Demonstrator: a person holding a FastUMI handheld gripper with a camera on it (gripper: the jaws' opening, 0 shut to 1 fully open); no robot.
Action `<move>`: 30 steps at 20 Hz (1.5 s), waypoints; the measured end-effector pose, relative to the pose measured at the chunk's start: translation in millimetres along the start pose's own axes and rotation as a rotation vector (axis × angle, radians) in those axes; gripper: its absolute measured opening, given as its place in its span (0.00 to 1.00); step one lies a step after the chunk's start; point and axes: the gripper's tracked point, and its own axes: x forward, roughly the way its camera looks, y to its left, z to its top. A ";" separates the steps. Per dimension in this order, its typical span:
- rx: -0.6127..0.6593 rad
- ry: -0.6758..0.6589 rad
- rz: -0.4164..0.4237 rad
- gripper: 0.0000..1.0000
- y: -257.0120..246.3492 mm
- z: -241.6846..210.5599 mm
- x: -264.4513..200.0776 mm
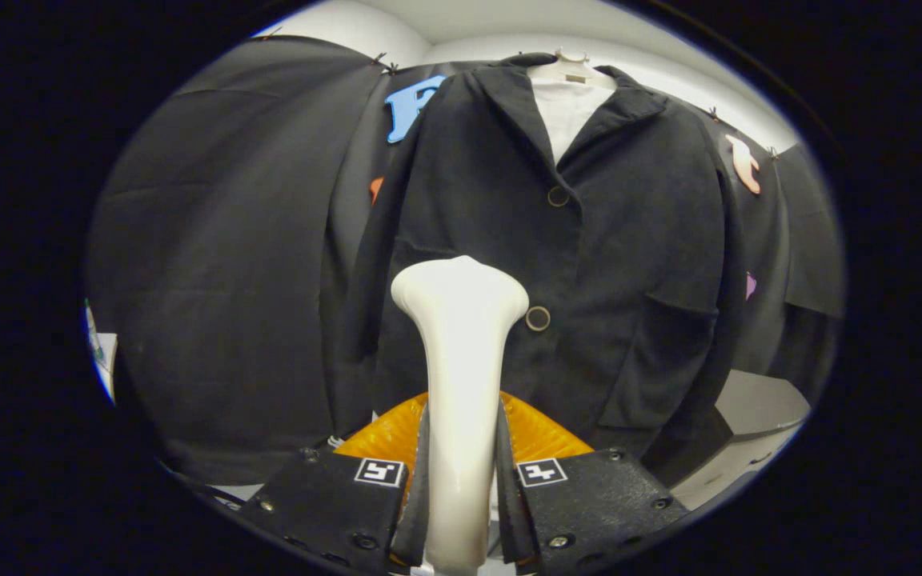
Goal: Iron the clothes twice with a garment steamer, once on the left side and once on the right side.
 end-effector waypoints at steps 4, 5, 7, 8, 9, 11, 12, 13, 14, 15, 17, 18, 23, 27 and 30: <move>0.004 0.080 -0.010 0.38 7.3 -28.5 1.6; 0.009 0.103 -0.013 0.38 9.2 -35.3 2.2; 0.009 0.142 -0.017 0.38 12.8 -49.9 3.6; 0.008 0.164 -0.015 0.38 14.0 -58.7 5.1; 0.009 0.188 -0.013 0.38 15.5 -66.1 6.0; 0.006 0.228 -0.016 0.38 16.0 -78.6 8.5; 0.006 0.244 -0.018 0.38 16.7 -84.3 8.2; 0.007 0.263 -0.022 0.38 17.1 -90.3 8.4; 0.010 0.280 -0.026 0.38 17.5 -99.5 10.4; 0.013 0.296 -0.029 0.38 19.2 -104.6 8.3; 0.022 0.324 -0.037 0.38 20.4 -118.4 -0.1; 0.024 0.333 -0.040 0.38 20.5 -121.8 -5.6; 0.022 0.411 -0.001 0.38 29.9 -151.4 -52.7; 0.001 0.426 0.041 0.38 10.8 -166.6 -98.8; 0.006 0.391 0.056 0.38 -22.2 -159.3 -131.4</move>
